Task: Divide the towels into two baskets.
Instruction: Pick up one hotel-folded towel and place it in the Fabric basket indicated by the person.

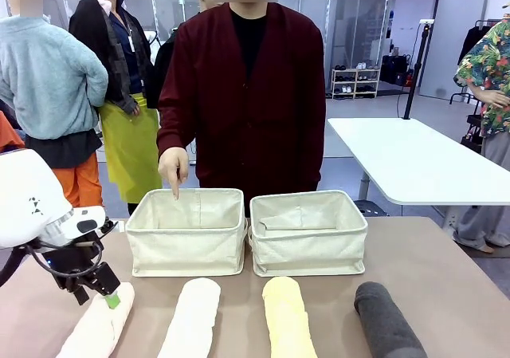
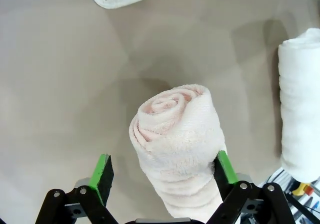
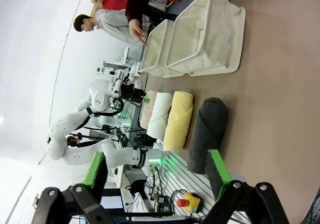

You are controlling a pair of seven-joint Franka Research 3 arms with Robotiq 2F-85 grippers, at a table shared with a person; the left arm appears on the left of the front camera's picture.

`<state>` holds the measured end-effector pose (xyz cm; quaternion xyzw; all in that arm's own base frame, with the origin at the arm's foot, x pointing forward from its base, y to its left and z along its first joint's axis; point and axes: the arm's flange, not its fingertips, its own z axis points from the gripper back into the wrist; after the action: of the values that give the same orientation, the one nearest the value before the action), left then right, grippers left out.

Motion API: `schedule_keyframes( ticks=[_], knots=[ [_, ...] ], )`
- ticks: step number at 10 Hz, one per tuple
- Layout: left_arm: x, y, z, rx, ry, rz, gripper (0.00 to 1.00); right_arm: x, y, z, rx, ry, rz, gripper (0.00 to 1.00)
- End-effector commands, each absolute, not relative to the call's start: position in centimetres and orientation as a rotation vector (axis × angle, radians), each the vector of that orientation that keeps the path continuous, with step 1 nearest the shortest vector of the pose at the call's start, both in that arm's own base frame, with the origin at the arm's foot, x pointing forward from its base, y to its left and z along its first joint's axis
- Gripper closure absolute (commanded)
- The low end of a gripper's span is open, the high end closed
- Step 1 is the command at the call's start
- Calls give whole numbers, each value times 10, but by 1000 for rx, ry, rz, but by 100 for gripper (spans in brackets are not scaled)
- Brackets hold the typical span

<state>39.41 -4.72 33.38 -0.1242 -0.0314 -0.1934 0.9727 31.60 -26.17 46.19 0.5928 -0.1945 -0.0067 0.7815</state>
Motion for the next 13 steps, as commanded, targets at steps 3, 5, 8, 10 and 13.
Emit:
schedule_keyframes(
  ticks=[3,5,8,10,13],
  knots=[
    [297,-48,290,-277,-21,-401,0,314,-262,465,1288,-430,-6,0],
    [288,-51,285,-316,-28,-421,0,314,-262,465,1288,-430,-6,0],
    [282,-54,281,-324,-61,-422,60,314,-262,465,1288,-430,-6,0],
    [279,-54,282,-320,-58,-425,66,314,-262,465,1288,-430,-6,0],
    [277,-57,288,-305,-89,-441,100,314,-262,465,1288,-430,-6,0]
  ],
)
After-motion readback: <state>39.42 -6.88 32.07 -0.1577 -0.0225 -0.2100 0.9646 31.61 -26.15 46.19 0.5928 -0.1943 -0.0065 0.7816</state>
